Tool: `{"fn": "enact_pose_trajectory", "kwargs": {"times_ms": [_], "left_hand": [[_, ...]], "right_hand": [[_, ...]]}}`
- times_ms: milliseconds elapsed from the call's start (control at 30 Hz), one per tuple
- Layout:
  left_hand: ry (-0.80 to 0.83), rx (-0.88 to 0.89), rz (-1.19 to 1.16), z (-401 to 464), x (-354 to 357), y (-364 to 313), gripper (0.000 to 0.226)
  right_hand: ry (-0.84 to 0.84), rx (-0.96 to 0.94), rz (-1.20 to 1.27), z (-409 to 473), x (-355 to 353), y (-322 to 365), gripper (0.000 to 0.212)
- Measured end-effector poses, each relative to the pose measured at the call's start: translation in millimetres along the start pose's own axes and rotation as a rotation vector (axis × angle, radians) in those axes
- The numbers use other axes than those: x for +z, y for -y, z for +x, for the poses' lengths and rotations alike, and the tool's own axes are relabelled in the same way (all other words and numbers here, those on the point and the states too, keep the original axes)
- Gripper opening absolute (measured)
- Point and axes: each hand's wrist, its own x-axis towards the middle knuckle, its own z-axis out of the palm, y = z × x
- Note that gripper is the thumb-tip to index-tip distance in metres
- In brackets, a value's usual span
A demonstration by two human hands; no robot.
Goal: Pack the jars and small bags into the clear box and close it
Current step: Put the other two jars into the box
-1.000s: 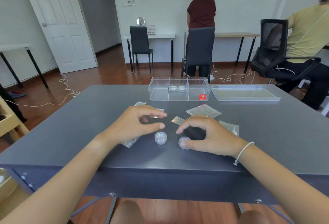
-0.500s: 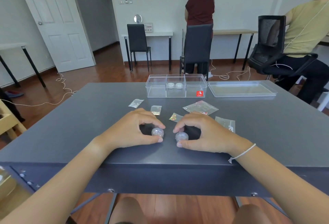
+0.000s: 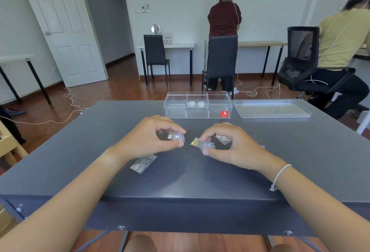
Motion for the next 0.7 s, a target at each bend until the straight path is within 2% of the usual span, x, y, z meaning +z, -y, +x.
{"fn": "enact_pose_trajectory", "kwargs": {"times_ms": [133,367,700], "left_hand": [[-0.062,-0.034,-0.023,27.3,-10.5,1.6,0.018],[-0.145,-0.053,-0.021,86.5,-18.1,12.4,0.015],[-0.008,-0.107,0.099,153.1,-9.5,40.8,0.007]], "right_hand": [[-0.045,0.032,0.054,17.8,-12.0,-6.1,0.022],[-0.175,0.060,-0.001,60.2,-30.4,-32.4,0.013],[-0.265,0.099,-0.029,109.2,-46.6,-62.7,0.010]]}}
